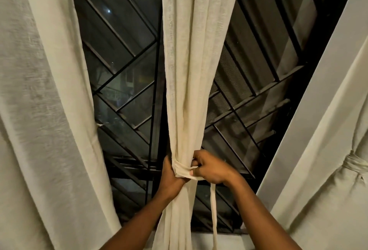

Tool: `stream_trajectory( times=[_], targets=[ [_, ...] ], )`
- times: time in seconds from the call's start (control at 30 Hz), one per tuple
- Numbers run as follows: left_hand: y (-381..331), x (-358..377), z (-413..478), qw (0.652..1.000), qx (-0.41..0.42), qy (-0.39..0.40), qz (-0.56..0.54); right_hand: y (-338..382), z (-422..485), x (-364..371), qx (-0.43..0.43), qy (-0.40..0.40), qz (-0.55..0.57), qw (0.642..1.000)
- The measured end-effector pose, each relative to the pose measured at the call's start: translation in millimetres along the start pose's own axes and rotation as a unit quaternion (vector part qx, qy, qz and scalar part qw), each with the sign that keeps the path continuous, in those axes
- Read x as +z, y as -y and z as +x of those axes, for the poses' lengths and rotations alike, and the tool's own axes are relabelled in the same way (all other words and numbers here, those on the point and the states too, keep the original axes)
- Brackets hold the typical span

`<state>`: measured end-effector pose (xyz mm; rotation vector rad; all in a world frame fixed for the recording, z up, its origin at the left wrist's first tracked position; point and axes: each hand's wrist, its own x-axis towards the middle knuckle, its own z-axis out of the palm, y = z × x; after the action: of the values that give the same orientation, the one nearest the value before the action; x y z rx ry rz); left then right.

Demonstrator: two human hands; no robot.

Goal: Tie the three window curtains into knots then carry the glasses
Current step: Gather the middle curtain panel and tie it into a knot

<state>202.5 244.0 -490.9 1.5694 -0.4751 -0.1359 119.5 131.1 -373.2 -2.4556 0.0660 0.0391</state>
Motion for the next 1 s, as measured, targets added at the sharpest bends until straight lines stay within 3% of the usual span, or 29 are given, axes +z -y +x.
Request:
stream_trajectory(
  times=[0.27, 0.47, 0.57, 0.73, 0.93, 1.0],
  targets=[
    [0.8, 0.3, 5.4, 0.999, -0.035, 0.02, -0.013, -15.0, 2.6, -2.5, 0.003, -0.034, 0.027, 0.999],
    [8.0, -10.9, 12.1, 0.998, -0.06, 0.011, 0.014, -44.5, 0.9, -23.2, 0.082, -0.075, -0.024, 0.993],
    [9.0, -13.3, 13.0, 0.997, -0.069, 0.028, 0.009, -48.2, -1.9, -29.9, 0.113, -0.109, 0.011, 0.988],
    [5.7, -10.4, 9.6, 0.995, -0.044, 0.088, 0.019, -48.5, 0.4, -22.0, 0.08, -0.005, 0.048, 0.996],
    [22.3, 2.6, 5.2, 0.984, -0.017, 0.178, 0.023, -37.0, 8.0, 0.3, 0.034, 0.031, -0.001, 0.999],
    [19.5, 10.0, 2.0, 0.985, -0.015, 0.174, 0.001, -34.0, 11.8, 5.5, 0.028, 0.043, -0.04, 0.998]
  ],
)
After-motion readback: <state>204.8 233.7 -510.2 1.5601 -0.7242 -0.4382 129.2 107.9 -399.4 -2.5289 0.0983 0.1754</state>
